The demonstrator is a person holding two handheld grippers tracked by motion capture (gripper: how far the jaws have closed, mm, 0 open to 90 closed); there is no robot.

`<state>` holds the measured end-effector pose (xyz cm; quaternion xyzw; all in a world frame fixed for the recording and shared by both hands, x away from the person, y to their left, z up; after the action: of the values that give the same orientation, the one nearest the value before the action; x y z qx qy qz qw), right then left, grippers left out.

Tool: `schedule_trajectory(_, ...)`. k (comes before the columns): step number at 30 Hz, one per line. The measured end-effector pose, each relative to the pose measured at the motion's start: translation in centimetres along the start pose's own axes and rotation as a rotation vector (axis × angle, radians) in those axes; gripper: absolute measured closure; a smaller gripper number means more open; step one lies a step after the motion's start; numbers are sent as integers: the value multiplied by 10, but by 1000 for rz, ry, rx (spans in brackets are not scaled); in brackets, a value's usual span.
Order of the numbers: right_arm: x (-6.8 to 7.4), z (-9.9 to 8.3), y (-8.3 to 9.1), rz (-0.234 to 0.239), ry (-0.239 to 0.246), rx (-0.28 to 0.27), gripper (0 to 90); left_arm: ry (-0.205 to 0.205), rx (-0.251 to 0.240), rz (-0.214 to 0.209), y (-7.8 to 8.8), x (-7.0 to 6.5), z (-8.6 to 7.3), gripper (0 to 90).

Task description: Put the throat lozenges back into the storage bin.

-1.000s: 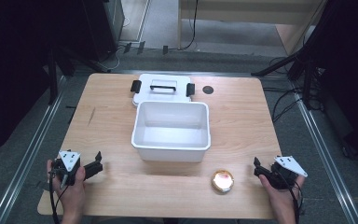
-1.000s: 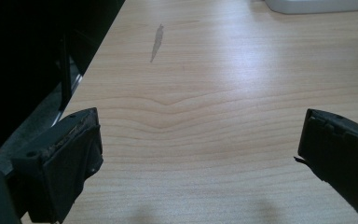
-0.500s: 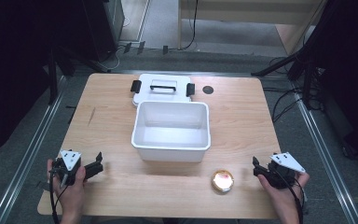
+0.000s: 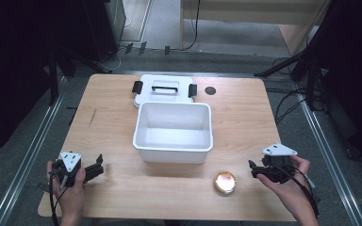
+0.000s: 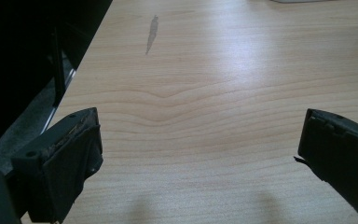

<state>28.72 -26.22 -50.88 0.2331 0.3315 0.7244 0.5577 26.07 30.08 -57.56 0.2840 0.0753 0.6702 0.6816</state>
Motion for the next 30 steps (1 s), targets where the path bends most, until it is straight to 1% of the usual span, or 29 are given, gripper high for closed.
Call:
schedule_trajectory(1, 2, 1, -2, 11, 25, 35, 256, 0, 0, -1, 0, 0, 0, 1)
schedule_trajectory(2, 4, 1, -3, 16, 39, 58, 256, 0, 0, -2, 0, 0, 0, 1)
schedule_trajectory(6, 12, 1, -5, 47, 102, 135, 244, 1, -4, -7, 1, 0, 0, 1)
schedule_trajectory(7, 16, 0, -6, 58, 134, 178, 234, 1, -3, -10, 1, 0, 0, 1)
schedule_trajectory(9, 22, 0, -8, 70, 165, 226, 231, -1, -4, -12, 0, 0, 0, 1)
schedule_trajectory(10, 22, 0, -8, 70, 165, 226, 231, -1, -4, -12, 0, 0, 0, 1)
schedule_trajectory(11, 27, 0, -9, 89, 200, 268, 232, -3, -3, -14, 0, 0, 0, 1)
schedule_trajectory(12, 30, 0, -9, 102, 208, 294, 232, -4, -2, -16, 0, 0, 0, 1)
schedule_trajectory(14, 35, 1, -9, 126, 240, 339, 232, -3, 1, -20, 0, 0, 0, 1)
schedule_trajectory(15, 38, 2, -9, 139, 257, 357, 232, -3, 2, -27, 0, 0, 0, 1)
schedule_trajectory(16, 38, 2, -9, 139, 257, 357, 232, -3, 2, -27, 0, 0, 0, 1)
schedule_trajectory(17, 44, 4, -9, 162, 293, 395, 240, -3, 3, -29, 0, 0, 0, 1)
schedule_trajectory(18, 46, 5, -8, 169, 303, 410, 238, -4, 4, -30, 0, 0, 0, 1)
schedule_trajectory(20, 52, 6, -8, 194, 338, 441, 237, -5, 5, -34, 0, -1, 0, 1)
schedule_trajectory(23, 60, 7, -7, 230, 383, 479, 225, -1, 5, -37, 0, 0, 0, 1)
schedule_trajectory(24, 62, 7, -6, 242, 390, 493, 220, -1, 5, -39, -1, 0, 0, 1)
schedule_trajectory(27, 68, 5, -7, 274, 457, 530, 193, -1, 3, -40, -1, 0, 0, 1)
schedule_trajectory(28, 68, 5, -7, 274, 457, 530, 193, -1, 3, -40, -1, 0, 0, 1)
schedule_trajectory(29, 72, 2, -7, 297, 506, 556, 184, -2, 3, -40, -1, -1, 0, 1)
schedule_trajectory(30, 75, 0, -8, 310, 533, 568, 187, -3, 4, -42, 0, -1, 0, 1)
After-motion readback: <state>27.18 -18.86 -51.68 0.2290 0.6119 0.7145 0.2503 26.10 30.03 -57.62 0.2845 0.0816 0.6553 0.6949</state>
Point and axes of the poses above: each handheld gripper's, and its own axes: y roughly backward along the jaws, z roughly out of its top, x roughly to its left, the point moved 5 cm from there along -y, roughly forward along the jaws, and after that the axes turned 14 degrees about -y, right-handed, at the moved point
